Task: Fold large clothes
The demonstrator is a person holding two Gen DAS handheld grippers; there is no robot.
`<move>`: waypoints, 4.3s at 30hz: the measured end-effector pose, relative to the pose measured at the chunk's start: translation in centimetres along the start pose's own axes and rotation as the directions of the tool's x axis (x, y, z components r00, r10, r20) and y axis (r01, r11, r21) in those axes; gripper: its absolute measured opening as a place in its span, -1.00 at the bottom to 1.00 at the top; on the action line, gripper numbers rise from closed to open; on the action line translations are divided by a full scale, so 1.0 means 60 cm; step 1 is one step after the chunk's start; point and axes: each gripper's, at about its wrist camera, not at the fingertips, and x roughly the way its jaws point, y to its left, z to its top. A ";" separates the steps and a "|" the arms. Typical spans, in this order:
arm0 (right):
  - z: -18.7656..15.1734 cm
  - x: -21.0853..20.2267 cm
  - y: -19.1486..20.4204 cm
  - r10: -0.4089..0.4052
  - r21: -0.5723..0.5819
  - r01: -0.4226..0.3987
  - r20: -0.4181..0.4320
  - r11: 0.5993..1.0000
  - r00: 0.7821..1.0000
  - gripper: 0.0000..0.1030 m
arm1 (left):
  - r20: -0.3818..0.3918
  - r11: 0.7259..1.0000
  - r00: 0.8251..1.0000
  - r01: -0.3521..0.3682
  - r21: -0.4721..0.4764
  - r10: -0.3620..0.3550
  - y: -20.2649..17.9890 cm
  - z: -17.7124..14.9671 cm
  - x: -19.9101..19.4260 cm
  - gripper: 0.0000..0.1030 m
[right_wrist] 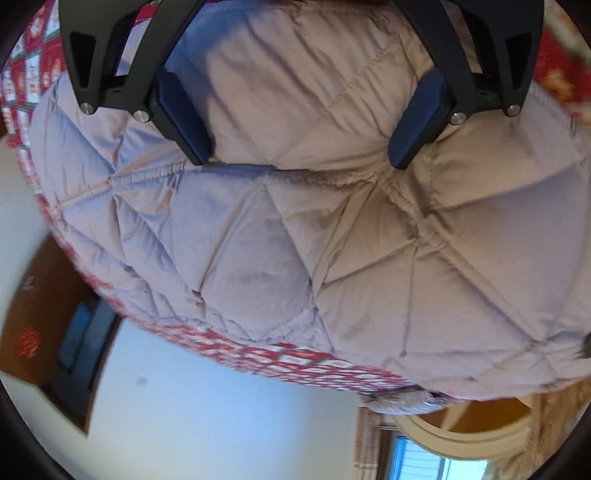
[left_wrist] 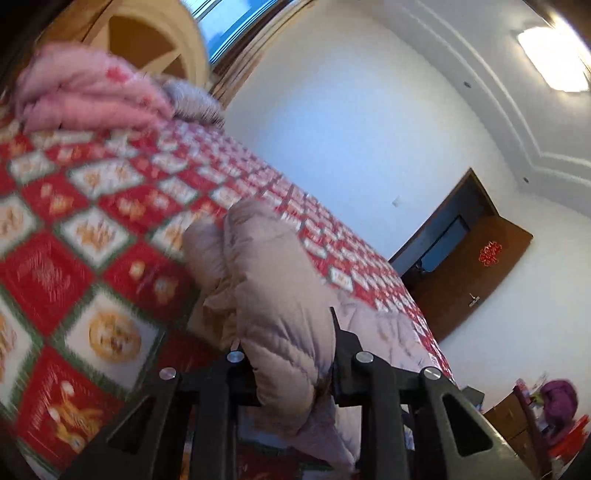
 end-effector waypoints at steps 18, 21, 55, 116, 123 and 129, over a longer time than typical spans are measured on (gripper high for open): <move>-0.164 -0.155 -0.544 -0.265 0.562 0.220 -0.001 0.797 0.964 1.00 | -0.359 0.678 0.918 0.374 0.633 -0.172 -0.534 -0.201 0.274 -0.60; -0.190 -0.160 -0.569 -0.262 0.603 0.222 -0.022 0.766 0.965 1.00 | -0.455 0.600 0.885 0.417 0.683 -0.097 -0.554 -0.301 0.319 -0.61; 0.168 -0.148 -0.402 -0.185 0.319 0.106 0.228 0.942 0.956 0.67 | 0.026 0.799 0.907 -0.383 0.464 0.420 -0.277 -0.020 0.339 0.80; 0.030 0.148 -0.534 -0.088 0.553 0.101 -0.050 0.827 0.995 0.36 | -0.370 0.947 0.912 -0.060 0.315 0.180 -0.242 -0.151 0.452 0.98; 0.024 0.148 -0.546 -0.025 0.592 0.037 -0.028 0.805 0.999 0.38 | -0.417 0.968 0.902 -0.010 0.249 0.117 -0.228 -0.173 0.475 0.99; 0.018 0.143 -0.546 0.016 0.620 -0.019 0.010 0.785 1.000 0.35 | -0.397 0.955 0.909 -0.004 0.298 0.127 -0.237 -0.180 0.478 0.99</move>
